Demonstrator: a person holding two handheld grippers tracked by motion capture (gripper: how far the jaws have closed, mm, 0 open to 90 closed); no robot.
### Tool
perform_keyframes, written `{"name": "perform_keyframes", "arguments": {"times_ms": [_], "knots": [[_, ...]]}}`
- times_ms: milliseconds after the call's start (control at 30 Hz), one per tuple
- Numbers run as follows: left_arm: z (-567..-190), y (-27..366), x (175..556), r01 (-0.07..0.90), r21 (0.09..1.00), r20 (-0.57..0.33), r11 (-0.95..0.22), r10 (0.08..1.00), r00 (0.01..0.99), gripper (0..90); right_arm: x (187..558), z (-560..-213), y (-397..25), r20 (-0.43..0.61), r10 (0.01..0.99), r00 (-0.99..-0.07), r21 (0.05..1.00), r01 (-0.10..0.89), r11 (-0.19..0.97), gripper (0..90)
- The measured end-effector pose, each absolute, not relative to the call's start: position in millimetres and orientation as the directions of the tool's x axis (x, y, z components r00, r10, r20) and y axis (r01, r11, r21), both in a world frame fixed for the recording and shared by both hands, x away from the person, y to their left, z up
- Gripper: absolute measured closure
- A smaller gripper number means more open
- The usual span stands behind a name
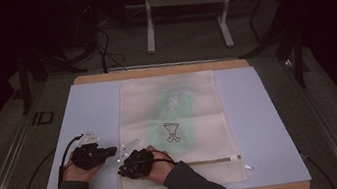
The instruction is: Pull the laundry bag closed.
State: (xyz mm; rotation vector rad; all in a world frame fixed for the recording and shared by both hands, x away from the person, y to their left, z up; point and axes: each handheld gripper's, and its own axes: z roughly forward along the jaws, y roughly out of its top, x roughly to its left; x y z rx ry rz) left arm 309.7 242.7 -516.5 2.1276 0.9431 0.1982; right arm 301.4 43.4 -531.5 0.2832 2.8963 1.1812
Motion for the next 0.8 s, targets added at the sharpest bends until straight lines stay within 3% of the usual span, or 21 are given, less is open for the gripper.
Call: {"name": "perform_keyframes", "arguments": {"times_ms": [367, 800], "knots": [[-525.5, 223.0, 311.5, 0.556, 0.643, -0.170, -0.527, 0.610, 0.774, 89.2, 295.9, -532.7, 43.4, 0.025, 0.169, -0.985, 0.693, 0.139, 0.708, 81.5], [-528.1, 224.3, 312.7, 0.597, 0.604, -0.236, -0.528, 0.597, 0.767, 89.6, 290.0, -533.8, 43.1, -0.025, 0.177, -0.984, 0.697, 0.110, 0.709, 81.6]]}}
